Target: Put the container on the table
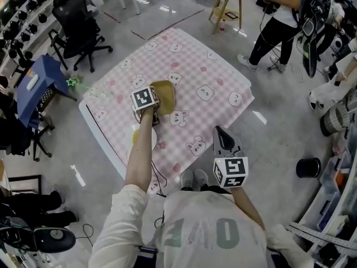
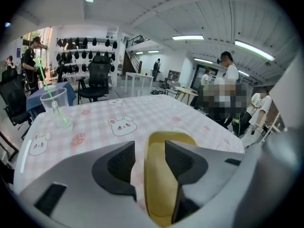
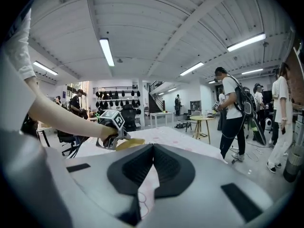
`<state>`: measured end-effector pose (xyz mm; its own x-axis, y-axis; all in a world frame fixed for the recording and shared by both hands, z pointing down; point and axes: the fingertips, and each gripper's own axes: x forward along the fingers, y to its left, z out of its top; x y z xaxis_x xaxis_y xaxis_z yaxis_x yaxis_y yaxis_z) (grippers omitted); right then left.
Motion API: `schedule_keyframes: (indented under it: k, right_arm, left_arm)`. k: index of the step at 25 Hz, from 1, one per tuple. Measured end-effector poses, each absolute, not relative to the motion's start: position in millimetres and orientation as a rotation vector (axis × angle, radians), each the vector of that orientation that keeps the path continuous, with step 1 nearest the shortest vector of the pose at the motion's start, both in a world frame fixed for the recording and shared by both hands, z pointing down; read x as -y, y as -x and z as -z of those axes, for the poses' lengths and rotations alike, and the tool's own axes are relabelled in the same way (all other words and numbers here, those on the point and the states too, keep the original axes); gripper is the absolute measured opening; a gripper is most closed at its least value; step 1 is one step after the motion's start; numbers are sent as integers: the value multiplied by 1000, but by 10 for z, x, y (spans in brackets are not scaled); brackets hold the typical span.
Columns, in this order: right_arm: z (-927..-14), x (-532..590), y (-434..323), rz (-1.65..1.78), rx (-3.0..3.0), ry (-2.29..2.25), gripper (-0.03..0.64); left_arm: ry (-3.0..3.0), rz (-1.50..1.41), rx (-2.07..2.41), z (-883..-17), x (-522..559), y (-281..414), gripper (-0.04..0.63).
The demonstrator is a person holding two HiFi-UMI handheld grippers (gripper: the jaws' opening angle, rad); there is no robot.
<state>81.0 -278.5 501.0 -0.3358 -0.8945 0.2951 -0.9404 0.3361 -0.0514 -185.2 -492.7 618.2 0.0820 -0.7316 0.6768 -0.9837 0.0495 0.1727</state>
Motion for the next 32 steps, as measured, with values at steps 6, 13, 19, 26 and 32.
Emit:
schedule_keyframes:
  k: [6,13,19,26,32]
  right_arm:
    - [-4737,3008,-665,-219,2474,-1619,29]
    - [-4407,3267,-506,-132,2578,-1604,29]
    - [-4208,3285,-290,-86,2667,-1560,29]
    - [-4131,3176,-100,-70,2735,-1498,29]
    - [-4177,3097,-64,-79,2746,-1459,29]
  left_arm:
    - [-1896,-398,1859,-5381,5017,1983,169]
    - [-2280,-95,2113,-3799,4739,1805,43]
    - [-2470,128,2184,-3074,3827,1466,31]
    - [-2492,252,2233,-3259,2937,1149,28]
    - [-2366,191,2262,-3737,2652,1264,26]
